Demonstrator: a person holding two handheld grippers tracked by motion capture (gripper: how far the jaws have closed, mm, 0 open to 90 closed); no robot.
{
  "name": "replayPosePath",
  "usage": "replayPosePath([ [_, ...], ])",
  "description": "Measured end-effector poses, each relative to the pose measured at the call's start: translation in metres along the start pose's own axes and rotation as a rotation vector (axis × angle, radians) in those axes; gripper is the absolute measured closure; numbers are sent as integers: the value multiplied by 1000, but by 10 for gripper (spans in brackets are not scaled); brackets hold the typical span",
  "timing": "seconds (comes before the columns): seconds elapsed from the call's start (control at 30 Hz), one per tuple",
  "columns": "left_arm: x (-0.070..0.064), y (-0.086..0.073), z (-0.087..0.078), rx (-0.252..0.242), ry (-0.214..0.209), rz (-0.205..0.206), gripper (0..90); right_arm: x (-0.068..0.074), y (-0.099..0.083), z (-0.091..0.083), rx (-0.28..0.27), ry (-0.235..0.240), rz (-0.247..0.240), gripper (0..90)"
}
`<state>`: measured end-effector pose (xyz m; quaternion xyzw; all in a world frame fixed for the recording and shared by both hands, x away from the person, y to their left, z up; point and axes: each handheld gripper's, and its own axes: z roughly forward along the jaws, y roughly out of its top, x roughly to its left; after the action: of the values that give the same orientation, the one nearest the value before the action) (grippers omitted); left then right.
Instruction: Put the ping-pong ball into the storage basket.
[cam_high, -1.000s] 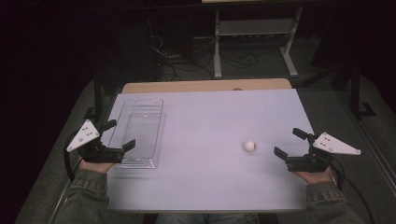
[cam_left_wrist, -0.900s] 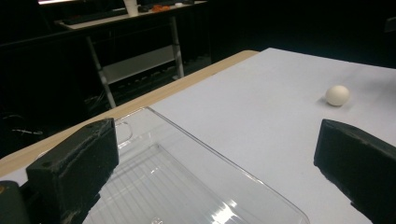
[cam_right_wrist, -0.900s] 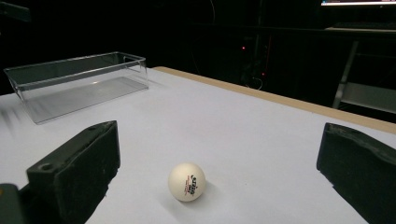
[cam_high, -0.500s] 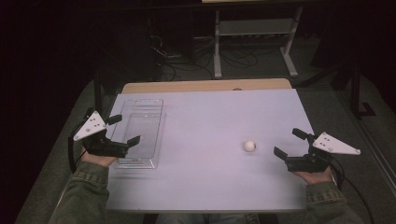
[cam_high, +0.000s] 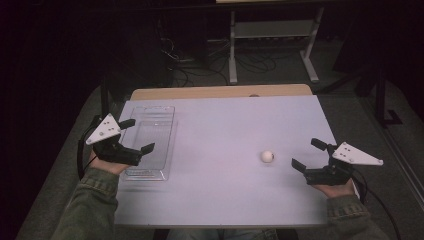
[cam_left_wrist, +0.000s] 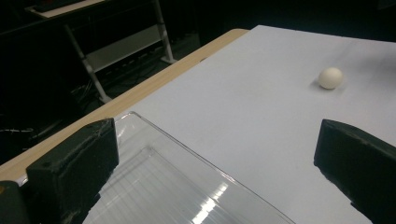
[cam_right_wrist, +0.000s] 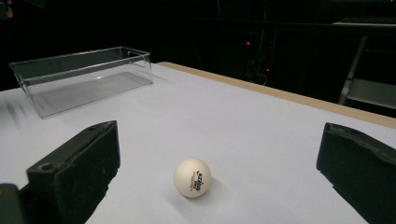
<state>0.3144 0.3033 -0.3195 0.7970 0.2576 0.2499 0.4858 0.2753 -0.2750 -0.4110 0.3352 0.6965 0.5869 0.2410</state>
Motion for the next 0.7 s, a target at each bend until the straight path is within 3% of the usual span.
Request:
replayPosePath([
  [0.7, -1, 33, 16, 58, -61, 68, 0, 0, -1, 1, 13, 3, -7, 0],
])
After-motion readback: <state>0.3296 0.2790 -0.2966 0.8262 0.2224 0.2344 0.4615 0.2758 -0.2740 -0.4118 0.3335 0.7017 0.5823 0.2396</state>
